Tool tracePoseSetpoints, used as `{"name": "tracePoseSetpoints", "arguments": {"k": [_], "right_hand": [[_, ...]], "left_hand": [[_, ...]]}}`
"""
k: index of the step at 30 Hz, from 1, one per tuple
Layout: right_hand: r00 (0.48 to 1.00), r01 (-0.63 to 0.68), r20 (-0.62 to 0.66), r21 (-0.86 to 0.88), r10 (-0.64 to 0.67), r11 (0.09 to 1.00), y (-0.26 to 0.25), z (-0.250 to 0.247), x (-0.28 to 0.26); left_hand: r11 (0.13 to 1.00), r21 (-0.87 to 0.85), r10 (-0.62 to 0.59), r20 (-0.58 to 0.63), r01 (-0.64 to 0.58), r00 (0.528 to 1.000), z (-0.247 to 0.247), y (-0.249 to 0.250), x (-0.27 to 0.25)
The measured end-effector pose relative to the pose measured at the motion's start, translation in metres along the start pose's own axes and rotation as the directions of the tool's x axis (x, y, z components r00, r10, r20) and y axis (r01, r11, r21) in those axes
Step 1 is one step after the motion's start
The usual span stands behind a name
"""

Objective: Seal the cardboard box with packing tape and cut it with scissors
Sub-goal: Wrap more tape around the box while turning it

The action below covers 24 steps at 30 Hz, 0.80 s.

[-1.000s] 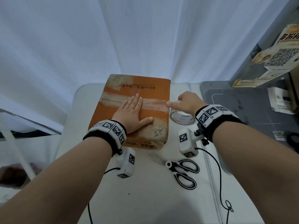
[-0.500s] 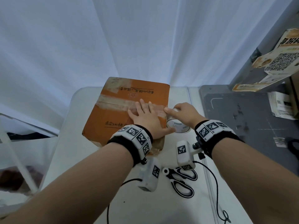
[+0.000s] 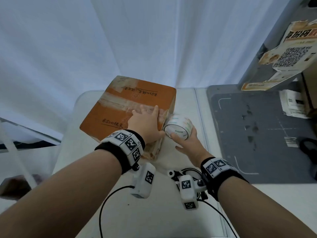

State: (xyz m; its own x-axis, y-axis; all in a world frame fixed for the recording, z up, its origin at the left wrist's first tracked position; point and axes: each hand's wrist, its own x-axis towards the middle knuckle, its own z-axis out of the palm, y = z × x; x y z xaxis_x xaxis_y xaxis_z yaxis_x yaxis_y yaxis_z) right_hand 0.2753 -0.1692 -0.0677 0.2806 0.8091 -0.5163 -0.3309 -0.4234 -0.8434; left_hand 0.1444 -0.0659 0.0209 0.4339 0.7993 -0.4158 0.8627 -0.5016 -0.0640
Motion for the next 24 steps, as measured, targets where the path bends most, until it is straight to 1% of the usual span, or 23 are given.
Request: {"name": "tracePoseSetpoints", "arguments": {"k": [3, 5, 9, 11, 13, 15, 17, 18, 19, 21, 22, 23, 24], "right_hand": [[0.990, -0.131, -0.027, 0.121, 0.135, 0.984, 0.012, 0.012, 0.007], [0.975, -0.223, 0.013, 0.153, 0.224, 0.963, 0.015, 0.025, 0.010], [0.958, -0.277, 0.116, 0.154, 0.261, 0.948, 0.010, 0.057, 0.013], [0.967, -0.249, 0.097, 0.139, 0.237, 0.959, 0.001, 0.065, 0.012], [0.983, -0.177, 0.057, 0.093, 0.172, 0.980, -0.016, 0.067, 0.011], [0.996, -0.093, 0.008, -0.024, 0.093, 0.995, -0.046, 0.067, 0.009], [0.997, 0.016, -0.064, -0.236, -0.032, 0.972, -0.083, 0.067, 0.007], [0.991, 0.063, -0.086, -0.365, -0.101, 0.929, -0.105, 0.065, 0.004], [0.980, 0.108, -0.091, -0.491, -0.174, 0.865, -0.126, 0.063, 0.002], [0.962, 0.135, -0.072, -0.716, -0.264, 0.685, -0.163, 0.061, -0.005], [0.955, 0.130, -0.059, -0.798, -0.292, 0.588, -0.177, 0.061, -0.007], [0.945, 0.125, -0.053, -0.853, -0.322, 0.506, -0.187, 0.063, -0.010], [0.930, 0.137, -0.044, -0.880, -0.364, 0.455, -0.193, 0.068, -0.013]], "left_hand": [[0.999, 0.026, 0.029, -0.045, -0.028, 0.999, -0.003, -0.007, -0.006], [0.999, 0.023, 0.046, -0.070, -0.045, 0.996, -0.006, -0.013, -0.009], [0.998, 0.011, 0.061, -0.081, -0.060, 0.995, -0.012, -0.026, -0.012], [0.997, -0.011, 0.080, -0.099, -0.081, 0.992, -0.020, -0.035, -0.014], [0.991, -0.067, 0.103, -0.136, -0.113, 0.985, -0.034, -0.047, -0.015], [0.979, -0.160, 0.099, -0.169, -0.127, 0.981, -0.051, -0.060, -0.014], [0.939, -0.326, 0.053, -0.169, -0.106, 0.984, -0.068, -0.069, -0.012], [0.892, -0.439, 0.035, -0.164, -0.104, 0.986, -0.074, -0.072, -0.012], [0.827, -0.550, 0.028, -0.161, -0.114, 0.986, -0.077, -0.073, -0.012], [0.670, -0.723, 0.054, -0.174, -0.164, 0.983, -0.077, -0.075, -0.012], [0.605, -0.769, 0.087, -0.192, -0.205, 0.978, -0.074, -0.075, -0.014], [0.573, -0.783, 0.122, -0.213, -0.244, 0.969, -0.072, -0.075, -0.016], [0.555, -0.779, 0.160, -0.243, -0.290, 0.957, -0.069, -0.076, -0.016]]}}
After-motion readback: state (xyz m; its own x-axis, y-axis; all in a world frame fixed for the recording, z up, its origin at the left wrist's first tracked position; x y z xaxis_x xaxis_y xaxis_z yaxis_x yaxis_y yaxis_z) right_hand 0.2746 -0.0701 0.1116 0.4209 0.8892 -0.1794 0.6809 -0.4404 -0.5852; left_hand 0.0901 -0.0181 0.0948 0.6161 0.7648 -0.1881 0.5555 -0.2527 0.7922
